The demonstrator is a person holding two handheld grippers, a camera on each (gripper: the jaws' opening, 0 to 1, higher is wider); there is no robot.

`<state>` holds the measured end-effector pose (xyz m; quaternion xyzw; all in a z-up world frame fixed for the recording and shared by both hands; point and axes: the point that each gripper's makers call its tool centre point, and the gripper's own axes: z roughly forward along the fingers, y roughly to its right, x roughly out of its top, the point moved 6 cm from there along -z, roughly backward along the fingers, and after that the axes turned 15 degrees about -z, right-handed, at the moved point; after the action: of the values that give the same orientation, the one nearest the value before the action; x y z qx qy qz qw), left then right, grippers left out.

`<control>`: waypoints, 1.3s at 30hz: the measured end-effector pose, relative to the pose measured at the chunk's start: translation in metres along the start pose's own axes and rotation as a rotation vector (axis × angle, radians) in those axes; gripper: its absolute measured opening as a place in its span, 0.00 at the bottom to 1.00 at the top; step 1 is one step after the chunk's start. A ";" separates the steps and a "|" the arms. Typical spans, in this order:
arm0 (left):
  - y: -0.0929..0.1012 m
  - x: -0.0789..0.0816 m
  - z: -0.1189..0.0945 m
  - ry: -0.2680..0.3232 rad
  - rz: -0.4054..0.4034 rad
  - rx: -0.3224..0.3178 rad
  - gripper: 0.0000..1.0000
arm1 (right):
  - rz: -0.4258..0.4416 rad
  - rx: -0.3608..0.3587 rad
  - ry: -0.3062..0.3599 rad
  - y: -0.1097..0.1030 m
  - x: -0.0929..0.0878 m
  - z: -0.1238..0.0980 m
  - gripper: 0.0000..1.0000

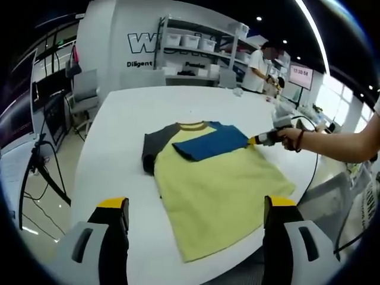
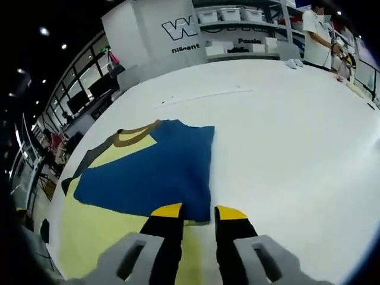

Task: Fold the garment on the visible template until the final outline fits inside the template.

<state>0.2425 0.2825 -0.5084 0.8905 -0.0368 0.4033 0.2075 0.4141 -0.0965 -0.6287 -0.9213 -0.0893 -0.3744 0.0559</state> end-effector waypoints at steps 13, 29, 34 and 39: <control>-0.004 -0.003 0.000 -0.005 -0.015 0.017 0.91 | -0.102 0.015 -0.024 0.013 0.007 0.005 0.00; -0.005 -0.002 0.009 -0.028 -0.006 0.014 0.89 | -0.207 -0.051 -0.079 0.064 0.009 -0.007 0.00; -0.007 -0.002 0.014 -0.029 -0.009 0.016 0.87 | -0.230 -0.073 -0.099 0.086 0.009 -0.010 0.00; -0.009 -0.001 0.023 -0.023 -0.011 0.030 0.84 | -0.252 -0.096 -0.119 0.099 0.010 -0.011 0.00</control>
<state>0.2603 0.2814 -0.5256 0.8983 -0.0284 0.3922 0.1959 0.4339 -0.1938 -0.6173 -0.9248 -0.1896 -0.3272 -0.0411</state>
